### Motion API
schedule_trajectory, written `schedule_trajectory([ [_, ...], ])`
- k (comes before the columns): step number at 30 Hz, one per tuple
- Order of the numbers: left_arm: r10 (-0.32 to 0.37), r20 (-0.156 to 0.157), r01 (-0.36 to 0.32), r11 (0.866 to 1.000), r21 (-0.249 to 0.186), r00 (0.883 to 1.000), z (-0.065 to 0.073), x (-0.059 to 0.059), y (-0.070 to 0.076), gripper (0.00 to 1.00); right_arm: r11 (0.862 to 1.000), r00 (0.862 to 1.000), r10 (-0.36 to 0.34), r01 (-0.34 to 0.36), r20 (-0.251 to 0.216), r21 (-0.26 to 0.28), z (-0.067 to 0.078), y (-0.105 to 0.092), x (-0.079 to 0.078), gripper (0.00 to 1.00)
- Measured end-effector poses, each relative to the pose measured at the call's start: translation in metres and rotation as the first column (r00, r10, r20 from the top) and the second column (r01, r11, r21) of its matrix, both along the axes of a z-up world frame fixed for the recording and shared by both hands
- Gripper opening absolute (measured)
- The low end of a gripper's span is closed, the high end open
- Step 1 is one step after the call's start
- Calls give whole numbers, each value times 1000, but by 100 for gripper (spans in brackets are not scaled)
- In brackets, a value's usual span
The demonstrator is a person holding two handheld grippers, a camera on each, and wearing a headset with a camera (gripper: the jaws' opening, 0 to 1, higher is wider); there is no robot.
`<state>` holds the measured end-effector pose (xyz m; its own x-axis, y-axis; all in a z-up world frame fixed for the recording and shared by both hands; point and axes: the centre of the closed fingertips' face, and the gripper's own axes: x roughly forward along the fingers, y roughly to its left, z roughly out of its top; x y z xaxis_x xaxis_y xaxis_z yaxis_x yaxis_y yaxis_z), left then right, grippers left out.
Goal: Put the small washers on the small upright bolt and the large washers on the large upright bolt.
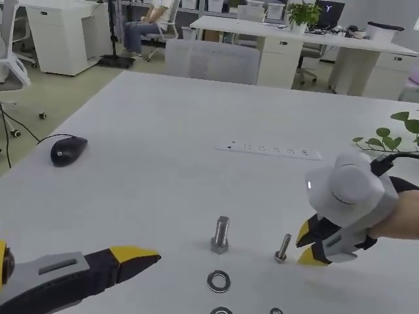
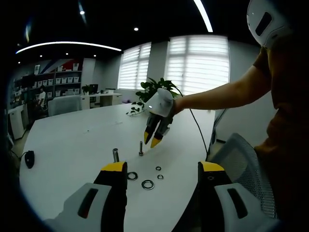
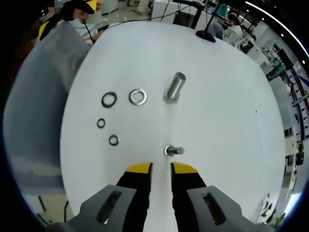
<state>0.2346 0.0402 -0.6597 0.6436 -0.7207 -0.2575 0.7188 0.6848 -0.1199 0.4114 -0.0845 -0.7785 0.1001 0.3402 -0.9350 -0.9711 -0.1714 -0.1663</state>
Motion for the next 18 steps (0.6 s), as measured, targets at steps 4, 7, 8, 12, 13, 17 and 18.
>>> schedule_trajectory([
  [4, -9, 4, 9, 1000, 7, 1000, 1, -5, -4, 58, 1000, 1000, 15, -15, -13, 4, 2, 1, -14, 16],
  [7, -8, 13, 8, 1000, 8, 1000, 4, -8, -4, 58, 1000, 999, 28, -28, -17, -2, 1, 1, -23, 16],
  [8, -6, 20, 6, 1000, 7, 1000, 6, -9, -4, 58, 999, 999, 33, -33, -19, -1, 1, 1, -27, 16],
  [12, 0, 33, -1, 1000, 12, 999, 10, -11, -2, 58, 999, 998, 53, -53, -25, 2, 0, 4, -39, 16],
  [13, 2, 33, -2, 1000, 12, 999, 10, -12, -2, 58, 998, 998, 58, -58, -32, 1, -2, 5, -44, 16],
  [17, -8, 32, 7, 1000, 26, 999, 8, -18, -3, 58, 997, 996, 80, -81, -46, -11, -8, 7, -58, 16],
  [18, -8, 31, 7, 1000, 27, 1000, 7, -19, -2, 58, 996, 995, 86, -87, -43, -14, -10, 7, -59, 16],
])
